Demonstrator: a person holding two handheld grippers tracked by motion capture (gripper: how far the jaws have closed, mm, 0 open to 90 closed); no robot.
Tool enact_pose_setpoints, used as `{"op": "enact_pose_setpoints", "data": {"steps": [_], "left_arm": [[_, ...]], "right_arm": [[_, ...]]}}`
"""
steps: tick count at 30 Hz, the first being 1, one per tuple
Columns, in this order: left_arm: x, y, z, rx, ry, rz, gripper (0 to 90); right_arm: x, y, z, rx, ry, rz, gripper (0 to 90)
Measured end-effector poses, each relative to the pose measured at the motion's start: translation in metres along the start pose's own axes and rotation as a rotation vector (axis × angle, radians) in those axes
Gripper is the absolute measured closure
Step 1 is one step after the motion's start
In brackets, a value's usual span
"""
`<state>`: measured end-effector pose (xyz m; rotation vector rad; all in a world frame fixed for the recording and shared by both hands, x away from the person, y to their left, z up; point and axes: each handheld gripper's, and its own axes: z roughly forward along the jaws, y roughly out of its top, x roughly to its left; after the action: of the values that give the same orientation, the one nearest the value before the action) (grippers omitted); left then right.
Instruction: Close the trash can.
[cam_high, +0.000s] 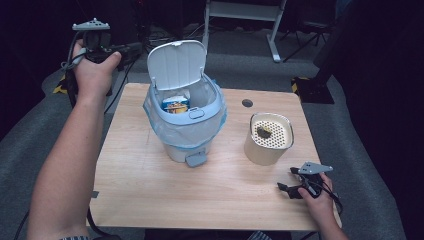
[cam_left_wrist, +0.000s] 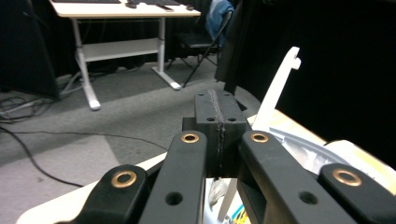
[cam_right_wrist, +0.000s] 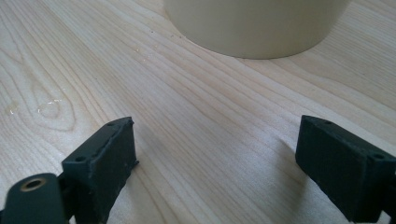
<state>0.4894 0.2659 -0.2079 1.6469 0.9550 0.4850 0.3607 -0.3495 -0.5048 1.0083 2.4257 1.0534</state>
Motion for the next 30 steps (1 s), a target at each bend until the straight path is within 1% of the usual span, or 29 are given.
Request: {"op": "enact_pose_setpoints", "data": {"steps": [3,5,6,7,11,14,17,19,20,22,23,24,25,27,28,30], "left_arm": [[-0.001,-0.002,0.008,0.021,-0.026,0.001,90.0],[-0.003,-0.003,0.012,0.034,-0.041,0.012,89.9],[-0.004,-0.003,0.014,0.036,-0.054,0.006,89.9],[-0.006,-0.004,0.015,0.038,-0.055,0.02,89.9],[-0.01,-0.003,0.015,0.042,-0.074,0.027,89.9],[-0.016,-0.005,0.013,0.048,-0.11,0.025,90.0],[-0.026,-0.007,0.01,0.055,-0.135,0.056,88.5],[-0.034,-0.01,0.009,0.072,-0.154,0.064,83.6],[-0.039,-0.012,0.01,0.089,-0.162,0.076,81.5],[-0.048,-0.016,0.011,0.118,-0.162,0.103,77.7],[-0.053,-0.019,0.012,0.125,-0.154,0.106,74.2],[-0.057,-0.02,0.013,0.126,-0.141,0.111,68.3],[-0.06,-0.022,0.014,0.12,-0.127,0.112,61.8],[-0.064,-0.026,0.015,0.114,-0.111,0.115,53.7],[-0.065,-0.027,0.016,0.118,-0.109,0.113,50.0],[-0.069,-0.032,0.02,0.128,-0.122,0.099,44.6]], "right_arm": [[0.0,0.0,0.0,0.0,0.0,0.0,12.2],[0.0,0.0,0.0,0.0,0.0,-0.001,12.3],[0.0,0.0,0.0,0.0,0.001,0.0,12.2],[0.0,0.0,0.0,0.0,0.0,0.0,12.2],[0.0,0.0,0.0,0.0,0.0,0.0,12.2],[0.0,0.0,0.0,-0.001,0.0,-0.001,12.2],[0.0,0.0,0.0,-0.001,0.001,-0.001,12.3],[0.0,0.0,0.0,0.0,0.002,-0.002,12.3],[0.0,0.0,0.0,0.0,0.002,-0.002,12.3],[0.0,0.0,0.0,0.001,0.002,-0.004,12.3],[0.0,0.0,0.0,0.0,0.002,-0.004,12.3],[0.0,0.0,0.0,0.0,0.002,-0.004,12.3],[0.0,0.0,0.0,0.0,0.002,-0.004,12.3],[0.0,0.0,0.0,0.0,0.002,-0.004,12.3],[0.0,0.0,0.0,0.0,0.002,-0.003,12.3],[0.0,0.0,0.0,0.0,0.002,-0.004,12.3]]}}
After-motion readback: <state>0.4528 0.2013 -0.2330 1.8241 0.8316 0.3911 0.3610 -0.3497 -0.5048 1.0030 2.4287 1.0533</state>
